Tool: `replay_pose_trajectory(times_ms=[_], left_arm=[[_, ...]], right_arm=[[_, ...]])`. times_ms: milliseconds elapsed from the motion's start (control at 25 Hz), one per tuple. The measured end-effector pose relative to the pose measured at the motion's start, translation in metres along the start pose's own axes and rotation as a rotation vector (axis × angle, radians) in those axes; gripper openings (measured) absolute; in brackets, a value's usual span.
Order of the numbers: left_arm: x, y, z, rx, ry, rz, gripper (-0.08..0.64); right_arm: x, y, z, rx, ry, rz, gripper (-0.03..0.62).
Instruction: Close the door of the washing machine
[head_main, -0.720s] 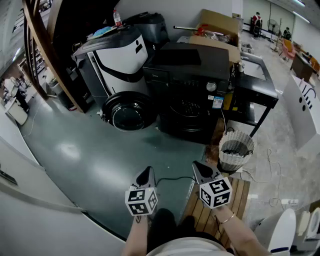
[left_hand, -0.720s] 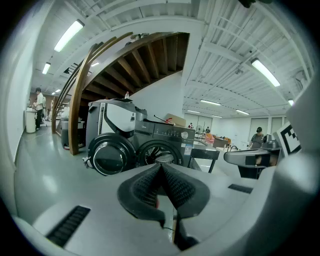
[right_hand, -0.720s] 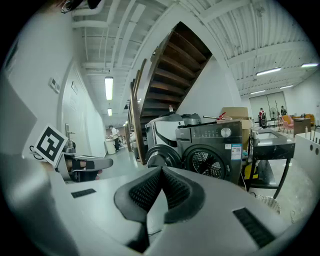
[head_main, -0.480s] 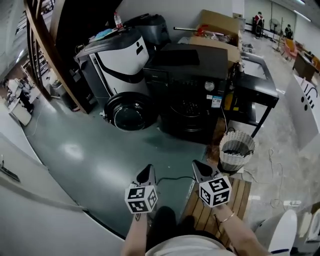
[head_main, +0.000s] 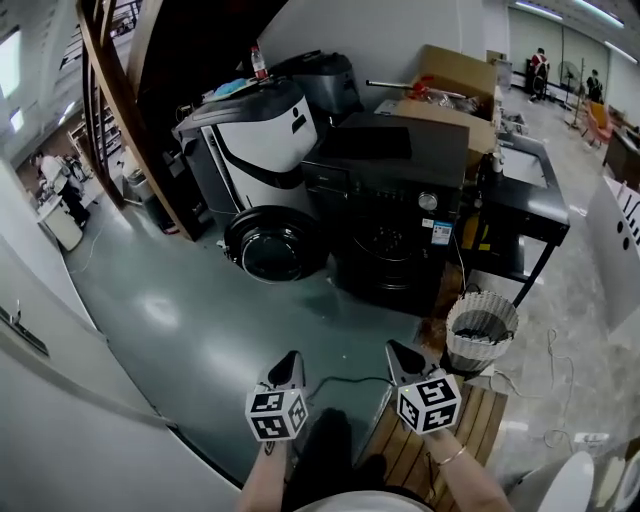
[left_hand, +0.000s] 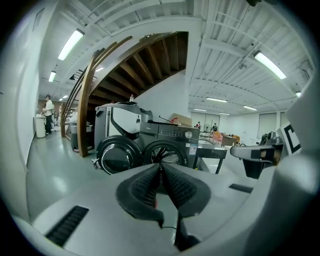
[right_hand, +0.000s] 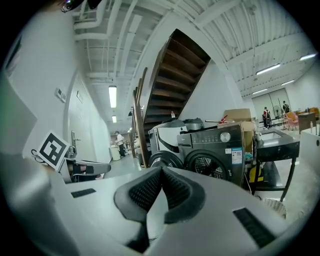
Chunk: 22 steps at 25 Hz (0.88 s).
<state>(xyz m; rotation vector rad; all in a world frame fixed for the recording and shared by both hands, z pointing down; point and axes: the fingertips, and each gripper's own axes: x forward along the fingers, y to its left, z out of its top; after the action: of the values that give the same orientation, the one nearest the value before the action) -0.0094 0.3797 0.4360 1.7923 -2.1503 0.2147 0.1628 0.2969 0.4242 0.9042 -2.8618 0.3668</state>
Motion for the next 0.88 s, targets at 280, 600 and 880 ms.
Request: replay_pose_trajectory(times_ms=[280, 600, 880], left_arm=[[0.025, 0.007, 0.002, 0.004, 0.011, 0.012, 0.058], [0.091, 0.039, 0.019, 0.020, 0.017, 0.016, 0.141], [0.175, 0.100, 0.038, 0.015, 0.033, 0.032, 0.160]], right_arm=[[0.026, -0.012, 0.007, 0.016, -0.002, 0.021, 0.013], [0.097, -0.030, 0.013, 0.037, 0.024, 0.044, 0.031], [0.197, -0.045, 0.022, 0.047, 0.052, 0.066, 0.037]])
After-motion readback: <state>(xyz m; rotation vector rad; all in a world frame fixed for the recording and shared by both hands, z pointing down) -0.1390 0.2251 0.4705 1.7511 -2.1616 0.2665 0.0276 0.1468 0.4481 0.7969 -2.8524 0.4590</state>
